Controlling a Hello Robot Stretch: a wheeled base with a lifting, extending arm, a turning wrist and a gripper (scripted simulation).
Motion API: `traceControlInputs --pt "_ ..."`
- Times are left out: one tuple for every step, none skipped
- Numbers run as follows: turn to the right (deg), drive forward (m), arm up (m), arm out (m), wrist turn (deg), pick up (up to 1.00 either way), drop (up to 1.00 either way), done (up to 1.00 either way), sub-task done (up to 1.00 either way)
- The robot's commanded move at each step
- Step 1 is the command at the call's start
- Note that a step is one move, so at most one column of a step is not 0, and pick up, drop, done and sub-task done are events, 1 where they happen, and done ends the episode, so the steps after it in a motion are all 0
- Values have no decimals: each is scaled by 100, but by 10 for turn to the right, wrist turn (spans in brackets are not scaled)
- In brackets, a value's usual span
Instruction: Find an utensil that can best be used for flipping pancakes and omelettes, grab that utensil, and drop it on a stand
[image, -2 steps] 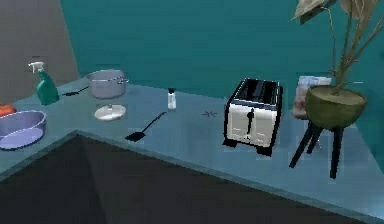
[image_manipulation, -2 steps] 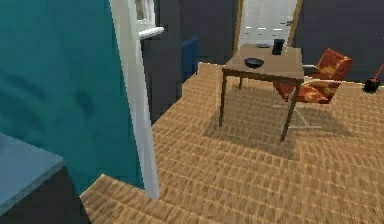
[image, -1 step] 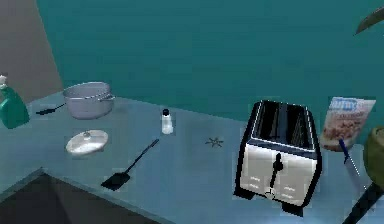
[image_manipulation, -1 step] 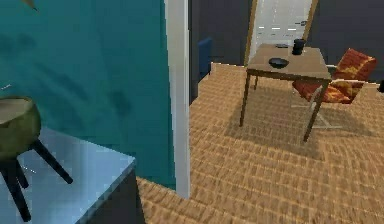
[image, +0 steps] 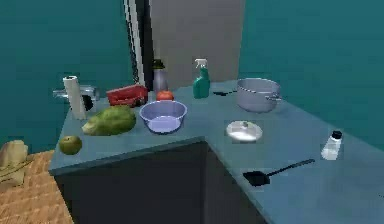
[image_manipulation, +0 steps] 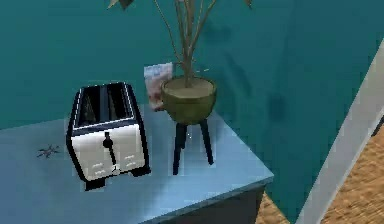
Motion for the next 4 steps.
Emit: traceControlInputs --pt "-450 0 0 0 0 0 0 0 0" --pt "-90 0 0 0 0 0 0 0 0" --pt "0 0 50 0 0 0 0 0 0" --pt "0 0 38 0 0 0 0 0 0"
